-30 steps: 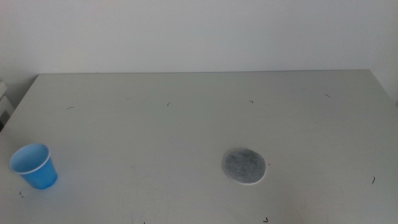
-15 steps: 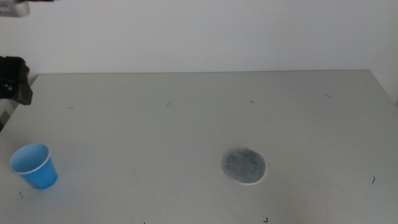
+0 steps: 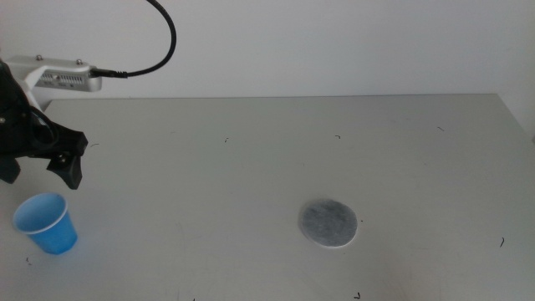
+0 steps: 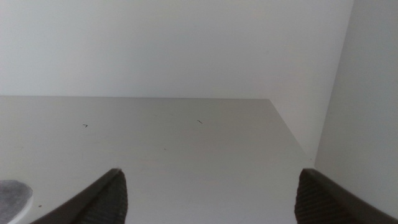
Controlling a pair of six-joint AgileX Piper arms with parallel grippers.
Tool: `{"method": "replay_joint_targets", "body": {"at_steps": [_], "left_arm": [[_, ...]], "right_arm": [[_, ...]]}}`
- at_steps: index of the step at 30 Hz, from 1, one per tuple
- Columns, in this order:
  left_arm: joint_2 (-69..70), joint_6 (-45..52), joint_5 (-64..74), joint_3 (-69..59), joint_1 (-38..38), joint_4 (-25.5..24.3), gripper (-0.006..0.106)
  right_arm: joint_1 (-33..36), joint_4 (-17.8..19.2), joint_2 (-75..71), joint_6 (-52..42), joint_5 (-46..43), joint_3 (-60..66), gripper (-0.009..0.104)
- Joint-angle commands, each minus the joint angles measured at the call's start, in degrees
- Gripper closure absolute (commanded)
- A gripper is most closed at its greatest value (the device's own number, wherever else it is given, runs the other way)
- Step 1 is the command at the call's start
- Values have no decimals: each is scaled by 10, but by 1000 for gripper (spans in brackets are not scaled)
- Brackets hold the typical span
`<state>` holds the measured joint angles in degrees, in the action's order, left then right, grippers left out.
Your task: Place an empty cup on a cup mat.
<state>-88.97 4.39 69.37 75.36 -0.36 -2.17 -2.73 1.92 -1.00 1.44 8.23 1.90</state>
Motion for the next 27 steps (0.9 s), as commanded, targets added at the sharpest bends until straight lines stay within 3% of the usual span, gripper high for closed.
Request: {"method": "replay_joint_targets", "body": {"at_steps": [1, 18, 22, 27], "left_arm": [[-1, 14, -6, 17, -3, 2, -5], [-137, 22, -29, 17, -3, -18, -4], [-161, 30, -29, 17, -3, -16, 3], [-178, 30, -31, 17, -3, -16, 25]], "right_arm": [[0, 5, -11, -5, -45, -7, 1], [0, 5, -11, -5, -45, -7, 1], [0, 5, -11, -5, -45, -7, 1], [0, 5, -11, -5, -45, -7, 1]]}}
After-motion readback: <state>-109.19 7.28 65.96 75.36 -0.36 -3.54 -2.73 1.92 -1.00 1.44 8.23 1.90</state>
